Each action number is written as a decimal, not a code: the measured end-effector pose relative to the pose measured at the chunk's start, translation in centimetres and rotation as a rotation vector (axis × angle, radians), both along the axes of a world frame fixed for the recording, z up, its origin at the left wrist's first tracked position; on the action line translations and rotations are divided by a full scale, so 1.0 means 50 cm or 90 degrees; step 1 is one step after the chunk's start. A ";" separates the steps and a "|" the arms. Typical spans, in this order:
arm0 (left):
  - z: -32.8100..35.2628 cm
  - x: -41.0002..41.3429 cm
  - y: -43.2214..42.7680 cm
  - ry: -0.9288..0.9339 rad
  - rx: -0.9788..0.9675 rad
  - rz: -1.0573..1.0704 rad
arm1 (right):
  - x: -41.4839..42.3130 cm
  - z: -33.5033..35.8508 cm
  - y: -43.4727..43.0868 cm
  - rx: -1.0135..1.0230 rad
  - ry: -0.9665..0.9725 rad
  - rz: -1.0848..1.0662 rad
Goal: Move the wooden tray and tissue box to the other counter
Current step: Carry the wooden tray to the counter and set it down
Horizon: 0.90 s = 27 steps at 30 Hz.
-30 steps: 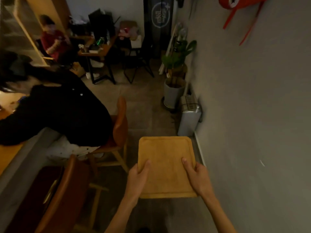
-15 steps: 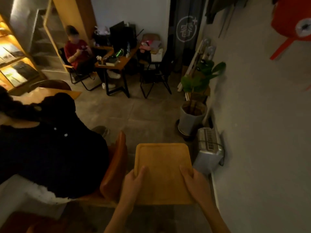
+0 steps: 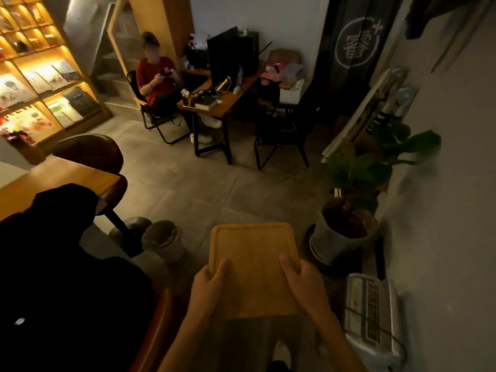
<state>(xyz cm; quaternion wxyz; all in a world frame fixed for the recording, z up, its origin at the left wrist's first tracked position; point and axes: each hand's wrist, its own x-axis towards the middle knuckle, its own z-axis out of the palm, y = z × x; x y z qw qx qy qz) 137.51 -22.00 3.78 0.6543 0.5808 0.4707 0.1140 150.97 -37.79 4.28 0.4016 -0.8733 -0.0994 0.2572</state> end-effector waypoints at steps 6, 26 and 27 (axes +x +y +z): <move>0.020 0.208 0.155 0.003 0.018 0.128 | 0.271 0.016 0.230 -0.014 -0.002 0.143; 0.004 0.699 0.951 0.084 0.009 0.403 | 0.826 0.015 1.196 0.014 0.048 0.403; 0.002 0.715 0.992 0.091 0.002 0.423 | 0.841 0.013 1.247 0.020 0.053 0.411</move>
